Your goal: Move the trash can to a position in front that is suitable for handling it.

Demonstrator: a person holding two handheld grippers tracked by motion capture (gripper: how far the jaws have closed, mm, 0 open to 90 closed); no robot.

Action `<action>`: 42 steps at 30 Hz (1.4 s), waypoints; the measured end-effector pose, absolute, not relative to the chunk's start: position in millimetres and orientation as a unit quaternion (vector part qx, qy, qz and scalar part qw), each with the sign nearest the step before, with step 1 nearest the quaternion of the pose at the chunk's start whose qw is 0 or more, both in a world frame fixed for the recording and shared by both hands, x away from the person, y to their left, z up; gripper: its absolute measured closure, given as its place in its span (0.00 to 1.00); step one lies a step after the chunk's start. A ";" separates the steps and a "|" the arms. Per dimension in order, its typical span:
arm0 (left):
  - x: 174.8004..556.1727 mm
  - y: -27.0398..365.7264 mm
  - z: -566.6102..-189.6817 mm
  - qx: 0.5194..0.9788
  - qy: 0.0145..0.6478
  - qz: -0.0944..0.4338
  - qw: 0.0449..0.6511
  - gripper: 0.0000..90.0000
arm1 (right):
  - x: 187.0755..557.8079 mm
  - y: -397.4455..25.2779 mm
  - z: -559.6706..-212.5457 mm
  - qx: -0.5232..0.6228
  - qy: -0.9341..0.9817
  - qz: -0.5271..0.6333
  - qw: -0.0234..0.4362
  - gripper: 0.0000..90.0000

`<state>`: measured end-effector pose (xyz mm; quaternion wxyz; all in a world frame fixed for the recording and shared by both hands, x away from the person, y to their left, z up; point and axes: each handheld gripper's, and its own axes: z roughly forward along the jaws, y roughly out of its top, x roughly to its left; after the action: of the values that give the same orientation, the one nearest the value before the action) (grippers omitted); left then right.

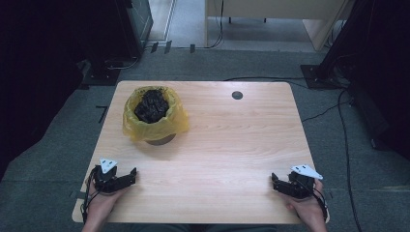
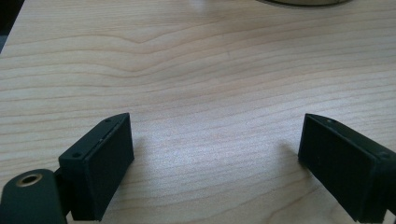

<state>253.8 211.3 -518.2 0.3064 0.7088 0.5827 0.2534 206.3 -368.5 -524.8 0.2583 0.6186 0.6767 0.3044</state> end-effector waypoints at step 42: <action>345.1 186.8 -464.4 0.629 0.618 0.283 0.377 0.53 | 264.4 -261.1 -459.5 0.520 0.698 0.414 0.267 0.32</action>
<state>345.1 186.8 -464.4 0.3775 0.6286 0.6181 0.2833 264.4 -261.1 -459.5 0.2670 0.5197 0.6982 0.4137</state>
